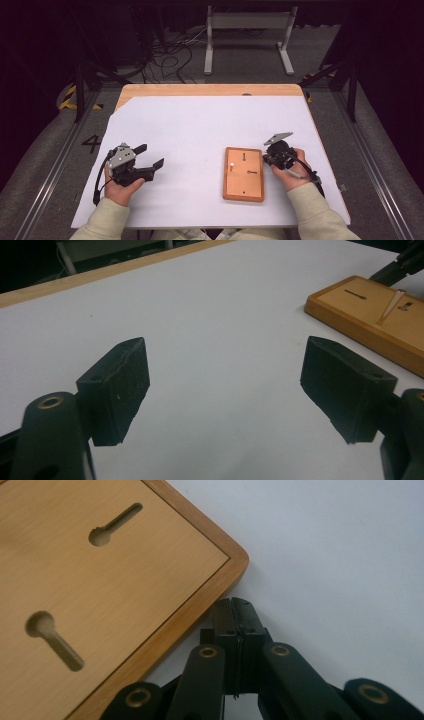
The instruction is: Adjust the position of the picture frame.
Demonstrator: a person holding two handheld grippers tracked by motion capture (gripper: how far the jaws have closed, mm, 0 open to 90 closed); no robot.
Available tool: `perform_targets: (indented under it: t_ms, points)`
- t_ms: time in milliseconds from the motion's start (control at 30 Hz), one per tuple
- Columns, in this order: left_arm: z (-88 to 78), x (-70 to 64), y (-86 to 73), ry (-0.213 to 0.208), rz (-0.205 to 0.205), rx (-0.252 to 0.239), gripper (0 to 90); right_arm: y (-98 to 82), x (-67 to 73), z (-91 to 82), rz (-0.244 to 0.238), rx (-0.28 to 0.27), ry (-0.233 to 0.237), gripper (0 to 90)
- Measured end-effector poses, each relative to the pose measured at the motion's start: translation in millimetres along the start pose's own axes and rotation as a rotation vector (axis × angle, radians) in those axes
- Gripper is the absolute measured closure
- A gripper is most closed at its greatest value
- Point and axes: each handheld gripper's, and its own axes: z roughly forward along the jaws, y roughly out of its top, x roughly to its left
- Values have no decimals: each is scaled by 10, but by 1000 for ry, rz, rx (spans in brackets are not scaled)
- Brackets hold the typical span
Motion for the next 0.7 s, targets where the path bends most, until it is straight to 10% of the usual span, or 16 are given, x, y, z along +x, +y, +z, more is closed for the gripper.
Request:
perform_targets:
  t_ms: [467, 700]
  points:
    - [1, 1, -21, -4, -3, 14, 203, 563, 263, 271, -97, -85, 50, 900]
    - [28, -5, -29, -8, 1, 27, 208, 647, 216, 409, -40, -113, 137, 900]
